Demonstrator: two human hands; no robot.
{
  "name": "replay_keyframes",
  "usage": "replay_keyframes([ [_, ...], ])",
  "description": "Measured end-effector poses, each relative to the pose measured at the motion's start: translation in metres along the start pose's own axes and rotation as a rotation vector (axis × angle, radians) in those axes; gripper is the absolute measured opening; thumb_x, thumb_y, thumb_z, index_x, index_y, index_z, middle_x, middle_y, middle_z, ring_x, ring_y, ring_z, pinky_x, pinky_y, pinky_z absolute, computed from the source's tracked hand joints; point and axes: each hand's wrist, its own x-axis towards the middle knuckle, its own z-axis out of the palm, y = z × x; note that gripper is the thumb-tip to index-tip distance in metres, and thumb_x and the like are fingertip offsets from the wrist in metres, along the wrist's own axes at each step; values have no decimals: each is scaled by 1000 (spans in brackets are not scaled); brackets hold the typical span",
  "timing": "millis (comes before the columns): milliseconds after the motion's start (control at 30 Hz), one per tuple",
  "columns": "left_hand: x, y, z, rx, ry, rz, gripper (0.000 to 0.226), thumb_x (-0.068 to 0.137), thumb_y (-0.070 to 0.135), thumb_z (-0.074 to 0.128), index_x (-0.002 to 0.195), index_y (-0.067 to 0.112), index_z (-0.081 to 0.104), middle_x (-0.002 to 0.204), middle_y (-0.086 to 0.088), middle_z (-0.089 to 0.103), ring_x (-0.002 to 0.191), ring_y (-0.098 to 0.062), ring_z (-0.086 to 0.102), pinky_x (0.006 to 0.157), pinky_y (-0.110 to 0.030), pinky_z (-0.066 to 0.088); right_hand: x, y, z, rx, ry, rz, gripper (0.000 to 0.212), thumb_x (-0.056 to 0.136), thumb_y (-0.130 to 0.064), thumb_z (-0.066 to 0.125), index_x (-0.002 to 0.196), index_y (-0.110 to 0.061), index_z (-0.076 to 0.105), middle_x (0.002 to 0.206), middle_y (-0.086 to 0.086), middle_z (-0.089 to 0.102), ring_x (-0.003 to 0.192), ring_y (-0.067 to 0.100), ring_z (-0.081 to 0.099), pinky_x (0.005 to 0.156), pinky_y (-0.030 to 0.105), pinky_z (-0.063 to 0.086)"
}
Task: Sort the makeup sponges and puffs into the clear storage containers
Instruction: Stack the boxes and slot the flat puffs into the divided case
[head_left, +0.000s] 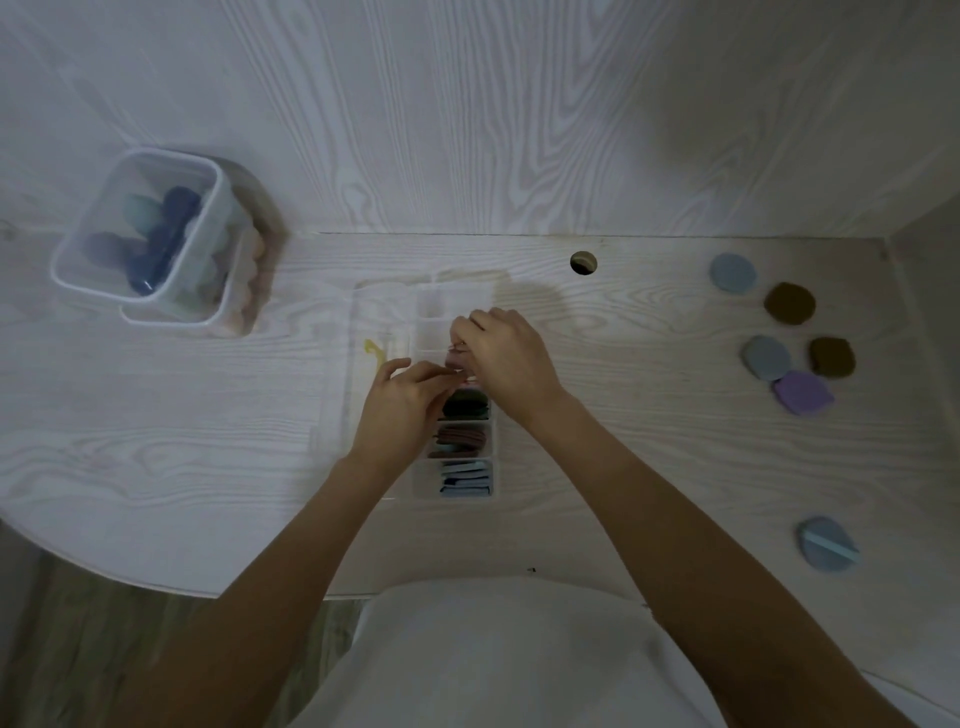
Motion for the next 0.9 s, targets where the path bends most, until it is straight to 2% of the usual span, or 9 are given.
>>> replay_keyframes([
  [133,1,1,-1,-13,-1,-18,26,89,18,48,99,17,73,91,-3,71,76,-21,66,87,-37,44,-6,2,0,-1,40,-76,20,85,-18,50,68,-11,58,62,4,57,56,23,53,58,31,40],
  [167,1,2,-2,-16,-3,-18,30,90,20,44,99,18,73,90,-3,71,75,-21,66,87,-37,44,-8,3,2,-9,3,-77,19,83,-17,49,68,-11,59,62,3,58,56,23,53,62,30,37],
  [267,0,1,-2,-14,-19,-26,34,90,22,40,99,20,73,88,-2,71,74,-20,65,87,-36,43,-8,-1,7,-60,-108,-54,9,73,-14,68,66,-14,62,61,2,60,57,23,54,65,29,27],
  [333,-1,0,-2,-1,-11,-30,33,90,23,41,99,20,73,89,-1,71,73,-19,66,87,-35,42,-3,-1,6,-50,-175,-17,7,70,-11,73,66,-13,67,61,4,63,57,25,57,65,31,35],
  [467,-2,0,-2,4,19,-19,31,90,23,43,100,20,73,88,-1,71,71,-19,65,85,-35,44,2,4,1,-125,-352,-27,12,82,-10,64,90,-13,73,83,7,68,74,25,63,74,32,40],
  [567,-2,0,-2,8,18,-1,32,90,22,43,101,21,72,87,-1,71,72,-19,65,85,-36,44,0,-2,3,-224,-318,-82,12,61,-17,82,65,-22,71,62,-4,61,51,15,57,60,23,40],
  [633,-2,-1,-2,16,22,5,32,89,20,42,100,20,72,87,-1,71,71,-19,65,86,-36,43,2,-4,4,-274,-331,-146,16,56,-20,84,58,-27,70,58,-8,58,48,12,54,59,23,38],
  [767,-7,-2,-1,32,50,16,30,89,20,44,100,21,72,87,1,71,70,-18,65,86,-35,42,-6,9,0,-234,-193,-259,4,69,-25,78,70,-26,74,62,-7,63,57,15,57,64,24,34],
  [900,-7,-3,1,26,56,22,29,89,19,46,101,19,72,87,0,71,70,-18,65,87,-34,39,-4,7,3,-305,-102,-224,14,76,-31,68,63,-29,72,79,0,56,82,20,38,69,29,23],
])
